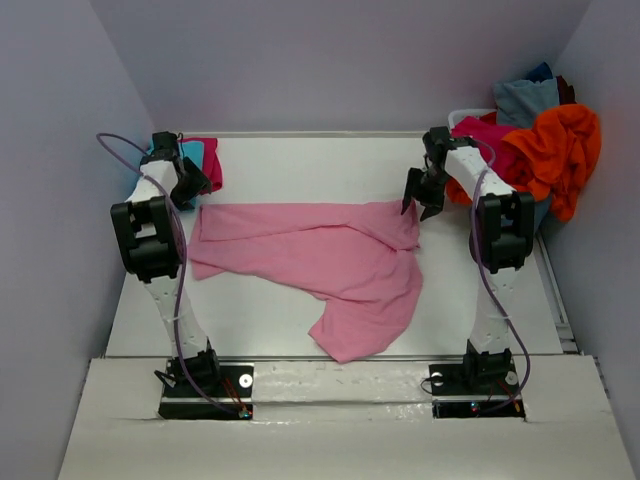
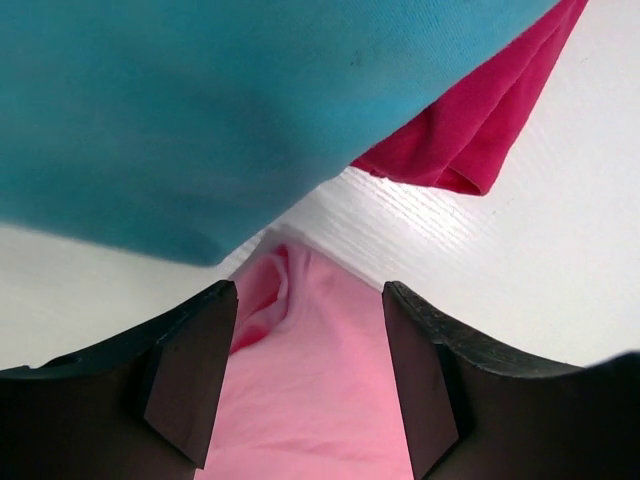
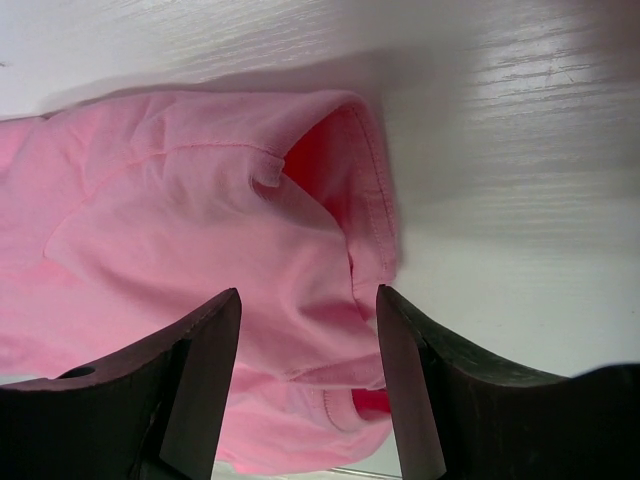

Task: Fold and stack the t-shirts
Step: Fold the flattened T-shirt at the center of the board.

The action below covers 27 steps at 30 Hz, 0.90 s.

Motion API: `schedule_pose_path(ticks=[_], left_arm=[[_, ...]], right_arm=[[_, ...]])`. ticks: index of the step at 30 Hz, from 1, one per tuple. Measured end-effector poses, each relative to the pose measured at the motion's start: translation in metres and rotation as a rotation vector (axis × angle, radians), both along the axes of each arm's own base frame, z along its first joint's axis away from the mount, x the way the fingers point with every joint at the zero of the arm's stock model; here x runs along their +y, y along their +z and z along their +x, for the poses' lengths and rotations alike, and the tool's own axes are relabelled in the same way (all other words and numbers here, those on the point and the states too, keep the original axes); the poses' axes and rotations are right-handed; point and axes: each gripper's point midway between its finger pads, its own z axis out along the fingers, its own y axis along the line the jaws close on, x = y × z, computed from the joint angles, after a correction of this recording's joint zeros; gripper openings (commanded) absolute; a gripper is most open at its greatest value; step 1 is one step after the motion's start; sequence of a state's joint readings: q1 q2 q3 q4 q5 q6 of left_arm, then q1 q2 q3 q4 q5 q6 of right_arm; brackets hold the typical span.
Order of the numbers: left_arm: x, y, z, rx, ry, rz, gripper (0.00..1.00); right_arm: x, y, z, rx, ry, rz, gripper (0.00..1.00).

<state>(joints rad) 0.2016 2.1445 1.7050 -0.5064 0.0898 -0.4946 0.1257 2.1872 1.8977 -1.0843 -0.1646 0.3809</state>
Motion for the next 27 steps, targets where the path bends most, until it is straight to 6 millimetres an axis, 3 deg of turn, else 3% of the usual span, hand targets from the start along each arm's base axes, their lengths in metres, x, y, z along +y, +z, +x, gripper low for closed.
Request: schedule_pose_path(ticks=[4,6,10,13,16,21,27], left_arm=[[0.005,0.036,-0.008,-0.039,0.025,0.076,0.72],[0.004,0.066,-0.012,-0.086,0.033,0.118,0.72],[-0.015,0.13,-0.018,-0.218,0.011,0.16,0.72],[-0.037,0.157,-0.022,-0.281,-0.035,0.149,0.72],[-0.061,0.152,-0.027,-0.273,-0.094,0.118,0.72],[-0.094,0.101,-0.051,-0.141,-0.189,0.046,0.72],[-0.104,0.064,-0.061,-0.037,-0.226,0.01,0.71]], right_arm=[[0.002,0.0,0.0,-0.002,0.006,-0.004,0.63],[0.004,0.0,-0.001,-0.004,0.011,-0.007,0.63],[0.011,0.003,0.002,-0.022,0.019,-0.003,0.62],[0.018,0.004,0.003,-0.037,0.028,0.001,0.61],[0.024,0.005,0.006,-0.051,0.032,0.005,0.59],[0.032,0.015,0.017,-0.091,0.023,0.029,0.53],[0.042,0.022,0.033,-0.132,0.015,0.064,0.49]])
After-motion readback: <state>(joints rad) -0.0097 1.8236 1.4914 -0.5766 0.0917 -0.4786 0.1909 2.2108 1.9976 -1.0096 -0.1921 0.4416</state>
